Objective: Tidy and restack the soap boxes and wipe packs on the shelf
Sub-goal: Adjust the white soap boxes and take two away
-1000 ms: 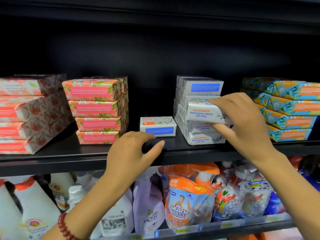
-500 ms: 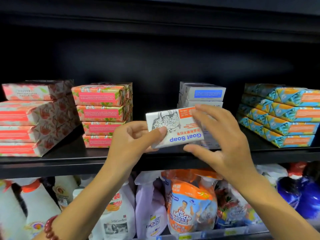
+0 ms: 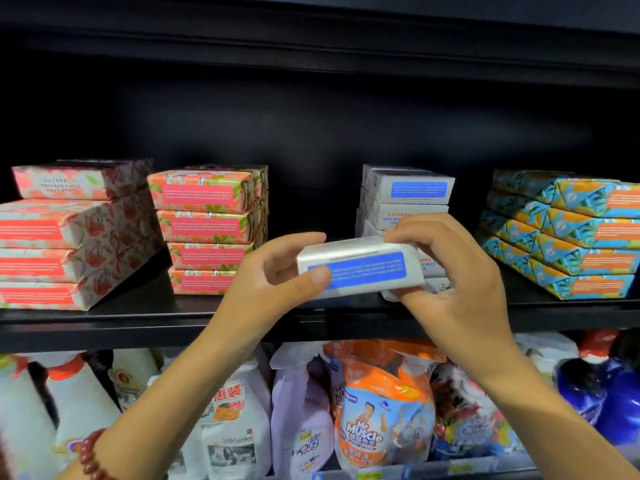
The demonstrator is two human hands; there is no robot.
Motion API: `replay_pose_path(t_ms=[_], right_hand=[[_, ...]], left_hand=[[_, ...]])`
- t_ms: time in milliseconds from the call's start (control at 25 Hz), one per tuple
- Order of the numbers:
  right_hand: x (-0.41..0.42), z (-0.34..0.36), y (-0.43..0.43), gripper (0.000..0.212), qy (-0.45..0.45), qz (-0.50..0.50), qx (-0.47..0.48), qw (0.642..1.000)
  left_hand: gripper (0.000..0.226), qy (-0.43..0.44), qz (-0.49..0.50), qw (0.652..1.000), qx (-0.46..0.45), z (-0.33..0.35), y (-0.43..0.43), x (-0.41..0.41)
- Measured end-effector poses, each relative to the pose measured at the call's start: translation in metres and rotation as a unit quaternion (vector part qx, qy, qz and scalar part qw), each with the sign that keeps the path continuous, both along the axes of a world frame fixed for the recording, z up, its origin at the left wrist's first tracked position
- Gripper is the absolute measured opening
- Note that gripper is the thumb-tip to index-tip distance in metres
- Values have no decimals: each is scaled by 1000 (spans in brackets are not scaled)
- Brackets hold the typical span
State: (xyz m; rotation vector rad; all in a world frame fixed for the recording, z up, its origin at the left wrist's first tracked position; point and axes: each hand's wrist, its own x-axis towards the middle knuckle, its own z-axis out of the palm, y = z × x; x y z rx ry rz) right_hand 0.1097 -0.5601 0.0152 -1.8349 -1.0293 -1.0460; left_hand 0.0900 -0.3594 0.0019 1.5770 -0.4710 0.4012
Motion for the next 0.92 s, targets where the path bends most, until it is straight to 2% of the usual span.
replay_pose_path(t_ms=[80, 160, 360, 440, 560, 720, 800, 920], right_hand=[[2, -3, 1, 30, -21, -2, -2, 1000], [4, -6, 2, 40, -3, -5, -16, 1000], [3, 0, -5, 88, 192, 4, -70, 979], [5, -1, -7, 94, 231, 27, -59, 971], [5, 2, -4, 80, 260, 50, -11, 964], [6, 3, -3, 50, 248, 57, 12, 967], [5, -3, 0, 42, 209, 56, 30, 976], [4, -14, 7, 38, 103, 25, 22, 994]], left_hand=[[63, 0, -7, 1000, 28, 1, 0, -1], [59, -9, -8, 999, 42, 3, -2, -3], [63, -93, 13, 992, 79, 5, 1, -8], [65, -139, 39, 983, 116, 4, 1, -7], [63, -194, 84, 963, 167, 2, -1, -3], [61, -225, 112, 943, 220, -2, 1, 0], [73, -172, 88, 958, 212, -3, 3, 0], [74, -32, 51, 992, 110, 0, 4, 0]])
